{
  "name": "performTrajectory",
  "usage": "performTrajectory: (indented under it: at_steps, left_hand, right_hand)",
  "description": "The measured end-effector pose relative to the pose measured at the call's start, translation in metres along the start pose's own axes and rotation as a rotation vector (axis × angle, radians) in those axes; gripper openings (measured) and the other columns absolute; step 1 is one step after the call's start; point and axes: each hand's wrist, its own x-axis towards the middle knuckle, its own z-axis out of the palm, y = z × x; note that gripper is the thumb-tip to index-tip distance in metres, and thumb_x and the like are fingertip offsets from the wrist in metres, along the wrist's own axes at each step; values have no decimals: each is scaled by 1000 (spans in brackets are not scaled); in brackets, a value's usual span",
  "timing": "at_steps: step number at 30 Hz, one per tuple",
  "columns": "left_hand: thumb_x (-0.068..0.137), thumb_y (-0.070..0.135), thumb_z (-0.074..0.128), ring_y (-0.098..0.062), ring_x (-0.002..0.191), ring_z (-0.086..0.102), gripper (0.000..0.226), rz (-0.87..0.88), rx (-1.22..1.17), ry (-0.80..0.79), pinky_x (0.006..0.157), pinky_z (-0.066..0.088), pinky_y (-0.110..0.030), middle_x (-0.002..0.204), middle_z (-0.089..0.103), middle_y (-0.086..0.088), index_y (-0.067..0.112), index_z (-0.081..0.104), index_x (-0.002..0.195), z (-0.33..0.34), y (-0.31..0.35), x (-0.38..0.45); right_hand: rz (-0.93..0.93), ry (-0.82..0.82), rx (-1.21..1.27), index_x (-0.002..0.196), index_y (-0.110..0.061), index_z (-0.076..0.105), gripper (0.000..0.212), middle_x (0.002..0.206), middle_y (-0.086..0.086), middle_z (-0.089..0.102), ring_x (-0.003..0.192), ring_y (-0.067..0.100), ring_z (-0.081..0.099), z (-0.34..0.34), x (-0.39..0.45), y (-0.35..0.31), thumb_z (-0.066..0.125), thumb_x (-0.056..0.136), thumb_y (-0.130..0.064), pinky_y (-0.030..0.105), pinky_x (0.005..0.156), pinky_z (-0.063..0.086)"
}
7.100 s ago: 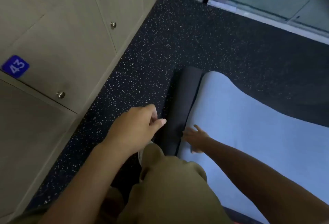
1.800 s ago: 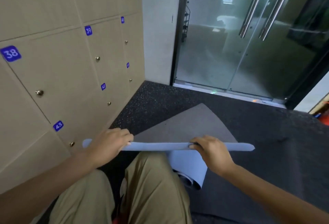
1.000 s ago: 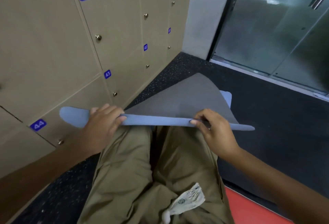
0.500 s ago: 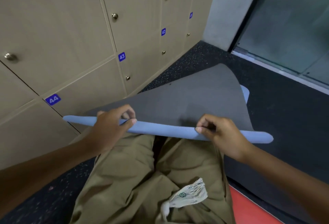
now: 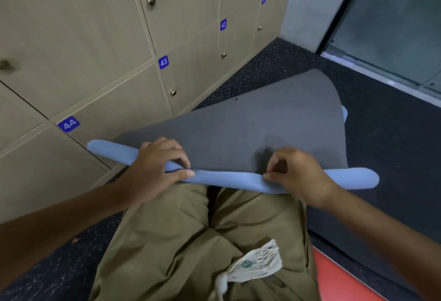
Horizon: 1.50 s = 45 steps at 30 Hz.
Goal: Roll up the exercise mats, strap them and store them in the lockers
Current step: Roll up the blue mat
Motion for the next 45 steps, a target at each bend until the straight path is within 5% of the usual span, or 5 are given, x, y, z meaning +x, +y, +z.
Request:
performTrajectory:
  at_steps: [4, 10, 25, 36, 45]
  left_hand:
    - [84, 53, 62, -7, 76, 54, 32, -23, -1, -16, 74, 46, -45, 74, 60, 17, 28, 67, 64, 11, -9, 8]
    - [64, 76, 69, -8, 88, 54, 35, -62, -7, -122, 85, 34, -25, 77, 63, 13, 42, 60, 67, 8, -2, 11]
    - [81, 63, 59, -14, 59, 47, 44, 13, 180, 15, 58, 37, -31, 61, 50, 11, 22, 59, 66, 13, 12, -3]
    - [86, 49, 76, -9, 69, 55, 37, -282, 53, -101, 54, 29, -24, 68, 59, 15, 24, 59, 64, 10, 16, 10]
    - [64, 46, 94, -6, 48, 46, 39, -419, -148, -153, 52, 31, -18, 47, 56, 10, 20, 65, 65, 4, -1, 35]
  right_hand:
    - [-266, 263, -160, 79, -21, 64, 12, 80, -8, 63, 79, 15, 51, 23, -12, 16, 71, 87, -14, 37, 77, 38]
    - [-456, 214, -169, 99, -14, 66, 22, 97, -3, 63, 86, 19, 56, 23, -30, 38, 54, 102, -31, 36, 79, 41]
    - [-231, 36, -173, 108, -21, 53, 38, 102, -6, 51, 92, 16, 48, 27, -27, 20, 47, 95, -56, 29, 85, 38]
    - [-216, 110, -207, 94, -25, 60, 34, 90, -10, 54, 72, 12, 54, 28, -22, 19, 43, 98, -55, 30, 61, 40]
    - [-150, 16, 5, 72, -28, 62, 41, 75, -9, 60, 71, 10, 59, 11, 9, 27, 60, 84, -68, 35, 66, 49]
